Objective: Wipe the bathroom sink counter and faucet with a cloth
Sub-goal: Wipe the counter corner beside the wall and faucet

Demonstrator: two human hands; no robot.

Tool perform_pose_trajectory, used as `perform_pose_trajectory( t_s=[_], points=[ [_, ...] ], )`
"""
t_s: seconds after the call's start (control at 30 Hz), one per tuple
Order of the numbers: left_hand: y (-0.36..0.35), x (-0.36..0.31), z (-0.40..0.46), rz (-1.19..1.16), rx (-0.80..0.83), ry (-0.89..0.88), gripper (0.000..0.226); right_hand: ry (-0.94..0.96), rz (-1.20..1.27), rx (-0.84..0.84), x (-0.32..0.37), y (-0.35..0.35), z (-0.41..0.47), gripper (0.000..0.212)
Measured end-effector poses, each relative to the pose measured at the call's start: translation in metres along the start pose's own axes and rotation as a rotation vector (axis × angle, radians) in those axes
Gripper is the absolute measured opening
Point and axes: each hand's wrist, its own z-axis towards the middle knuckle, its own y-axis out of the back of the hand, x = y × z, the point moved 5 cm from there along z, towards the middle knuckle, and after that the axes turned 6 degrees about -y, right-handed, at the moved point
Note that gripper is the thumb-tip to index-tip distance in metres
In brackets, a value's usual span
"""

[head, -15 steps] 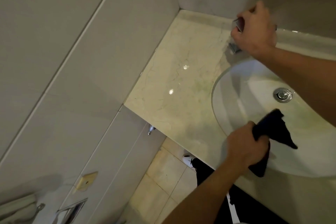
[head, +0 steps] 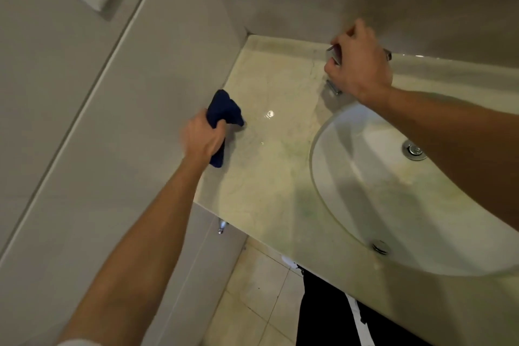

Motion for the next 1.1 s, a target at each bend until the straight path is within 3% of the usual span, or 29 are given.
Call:
perform_pose_trajectory(
  t_s=[0.1, 0.33, 0.43, 0.53, 0.63, 0.83, 0.93, 1.03, 1.1],
  points=[
    [-0.040, 0.006, 0.002, 0.069, 0.115, 0.068, 0.034, 0.006, 0.016, -0.007, -0.001, -0.002, 0.002, 0.038],
    [-0.103, -0.078, -0.068, -0.143, 0.015, 0.020, 0.030, 0.028, 0.014, -0.022, -0.002, -0.006, 0.002, 0.039],
    [-0.118, -0.135, -0.106, -0.159, 0.096, -0.084, 0.033, 0.028, 0.014, -0.025, -0.001, -0.003, 0.000, 0.038],
    [-0.119, -0.177, -0.137, -0.326, 0.206, -0.211, 0.031, 0.028, 0.040, -0.018, 0.000, 0.000, -0.001, 0.037],
    [-0.109, -0.179, -0.138, -0.471, 0.320, -0.184, 0.031, 0.021, 0.050, -0.017, 0.000, 0.001, -0.002, 0.036],
    [-0.033, -0.116, -0.049, -0.472, 0.059, -0.061, 0.047, 0.003, 0.031, -0.012, -0.002, 0.000, 0.000, 0.038],
    [0.000, -0.089, 0.021, -0.347, -0.075, -0.055, 0.039, -0.012, 0.040, -0.002, -0.003, -0.002, 0.002, 0.040],
    [-0.002, -0.084, 0.089, -0.236, -0.090, -0.056, 0.027, -0.010, 0.039, -0.004, -0.003, -0.004, 0.004, 0.040],
    [-0.021, -0.094, 0.124, -0.211, -0.046, -0.106, 0.032, -0.003, 0.036, -0.007, -0.004, -0.006, 0.005, 0.040]
  ],
)
